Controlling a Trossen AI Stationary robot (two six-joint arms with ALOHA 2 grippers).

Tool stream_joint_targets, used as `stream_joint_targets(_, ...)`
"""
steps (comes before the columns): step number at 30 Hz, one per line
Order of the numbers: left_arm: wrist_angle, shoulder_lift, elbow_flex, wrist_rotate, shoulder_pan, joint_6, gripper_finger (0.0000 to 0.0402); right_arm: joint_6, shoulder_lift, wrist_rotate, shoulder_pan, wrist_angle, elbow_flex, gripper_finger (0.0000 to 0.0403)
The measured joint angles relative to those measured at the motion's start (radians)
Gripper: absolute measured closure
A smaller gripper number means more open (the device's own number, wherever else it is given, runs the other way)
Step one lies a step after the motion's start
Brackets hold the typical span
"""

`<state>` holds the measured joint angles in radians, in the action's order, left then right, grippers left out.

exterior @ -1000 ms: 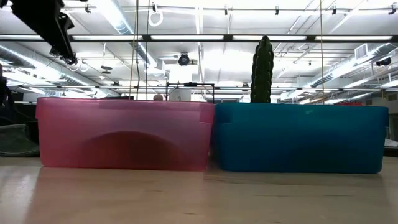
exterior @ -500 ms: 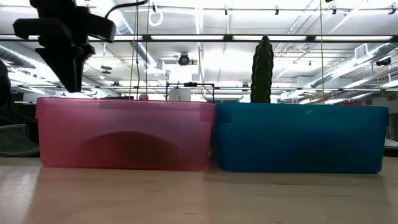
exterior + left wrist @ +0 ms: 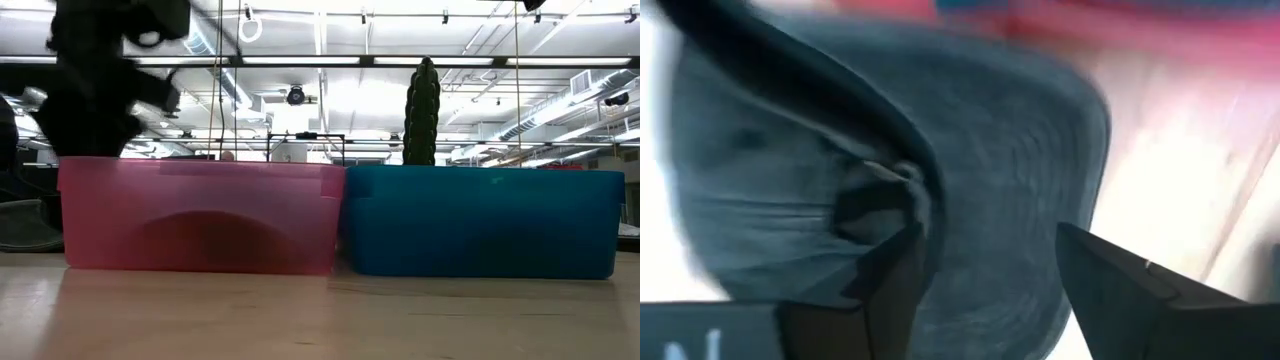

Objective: Pick & Place hat
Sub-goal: Put the top gray cap into the blue bin

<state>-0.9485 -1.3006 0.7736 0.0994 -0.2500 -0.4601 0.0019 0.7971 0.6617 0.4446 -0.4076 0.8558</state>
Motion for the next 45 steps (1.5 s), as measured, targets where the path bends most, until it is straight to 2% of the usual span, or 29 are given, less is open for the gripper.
stream_joint_targets(5,0.160,0.000,-0.140,-0.021,0.046,0.021,0.0157,-0.001,0.000,0.000,0.000,0.001,0.000,0.0238)
stream_joint_targets(16,0.422,0.004,-0.284,-0.063,0.121,0.038,0.0185,0.017,0.000,0.000,0.000,0.002,0.000,0.0238)
stream_joint_targets(19,0.419,0.003,-0.286,-0.070,0.121,0.035,0.0236,0.017,0.000,0.000,0.000,0.002,0.000,0.0238)
stream_joint_targets(23,0.421,0.002,-0.287,-0.086,0.122,0.024,0.0360,0.017,0.000,0.000,0.000,0.002,0.000,0.0238)
stream_joint_targets(24,0.424,0.002,-0.287,-0.099,0.122,0.018,0.0378,0.016,0.000,0.000,0.000,0.002,0.000,0.0238)
stream_joint_targets(26,0.425,0.002,-0.287,-0.111,0.121,-0.004,0.0389,0.016,0.000,0.000,0.000,0.002,0.000,0.0238)
stream_joint_targets(31,0.387,-0.004,-0.251,-0.128,0.116,-0.045,0.0400,0.016,0.000,0.000,0.000,0.002,0.000,0.0238)
stream_joint_targets(35,0.293,-0.007,-0.180,-0.127,0.099,-0.037,0.0400,0.016,0.001,0.000,0.000,0.002,0.000,0.0238)
stream_joint_targets(37,0.253,-0.006,-0.131,-0.101,0.088,-0.035,0.0401,0.016,0.000,0.000,0.000,0.002,0.000,0.0238)
stream_joint_targets(45,-0.079,-0.004,0.073,0.092,0.033,-0.108,0.0401,0.005,0.001,0.000,0.000,0.003,0.000,0.0238)
